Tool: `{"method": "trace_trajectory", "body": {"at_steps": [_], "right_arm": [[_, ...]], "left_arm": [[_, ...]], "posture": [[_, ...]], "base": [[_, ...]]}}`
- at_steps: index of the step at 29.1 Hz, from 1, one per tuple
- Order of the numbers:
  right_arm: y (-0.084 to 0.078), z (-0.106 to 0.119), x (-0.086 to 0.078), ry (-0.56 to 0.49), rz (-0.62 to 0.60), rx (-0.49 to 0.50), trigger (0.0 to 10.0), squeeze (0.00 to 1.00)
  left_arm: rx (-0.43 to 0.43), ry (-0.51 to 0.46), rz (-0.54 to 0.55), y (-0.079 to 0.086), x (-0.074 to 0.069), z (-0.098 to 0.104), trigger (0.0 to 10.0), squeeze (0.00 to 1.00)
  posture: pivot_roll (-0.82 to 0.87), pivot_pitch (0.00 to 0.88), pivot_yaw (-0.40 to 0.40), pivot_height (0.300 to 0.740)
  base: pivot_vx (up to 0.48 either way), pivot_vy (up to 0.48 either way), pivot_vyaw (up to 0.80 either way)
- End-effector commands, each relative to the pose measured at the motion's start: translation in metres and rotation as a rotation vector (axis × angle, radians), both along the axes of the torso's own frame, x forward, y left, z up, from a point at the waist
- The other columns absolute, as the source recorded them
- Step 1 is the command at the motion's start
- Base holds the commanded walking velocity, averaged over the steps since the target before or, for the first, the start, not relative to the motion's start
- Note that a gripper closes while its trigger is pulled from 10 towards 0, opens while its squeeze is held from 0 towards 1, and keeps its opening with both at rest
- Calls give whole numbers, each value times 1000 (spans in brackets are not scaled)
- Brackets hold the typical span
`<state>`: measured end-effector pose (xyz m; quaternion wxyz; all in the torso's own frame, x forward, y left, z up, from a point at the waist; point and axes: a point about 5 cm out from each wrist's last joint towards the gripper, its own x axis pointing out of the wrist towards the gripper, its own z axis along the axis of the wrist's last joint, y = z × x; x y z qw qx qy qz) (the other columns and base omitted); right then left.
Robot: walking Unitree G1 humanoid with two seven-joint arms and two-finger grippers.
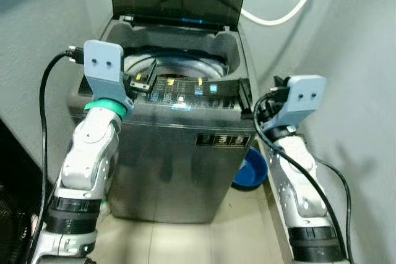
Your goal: Clothes washing
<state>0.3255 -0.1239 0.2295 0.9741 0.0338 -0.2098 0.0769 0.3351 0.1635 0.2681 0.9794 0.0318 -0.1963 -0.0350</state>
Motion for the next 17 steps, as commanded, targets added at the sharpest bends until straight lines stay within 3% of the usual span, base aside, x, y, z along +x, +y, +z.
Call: {"method": "trace_trajectory", "body": {"at_steps": [1,5,11,17], "right_arm": [[-3,-5,0,17,-12,-8,10000,0],[-2,-6,0,20,-8,-14,10000,0],[-1,-8,-1,24,-6,-35,10000,0],[0,-17,-2,43,1,-98,10000,0]], "left_arm": [[7,2,-2,-2,1,-2,10000,0],[7,2,0,-2,1,-2,10000,0],[5,5,0,-2,2,-3,10000,0],[28,31,-30,-9,1,-9,10000,0]], "posture": [[90,0,5,733],[90,0,5,733],[87,0,6,733],[87,0,5,733]], "base": [[-364,0,0],[-310,0,0],[0,0,0],[0,0,708]]}}
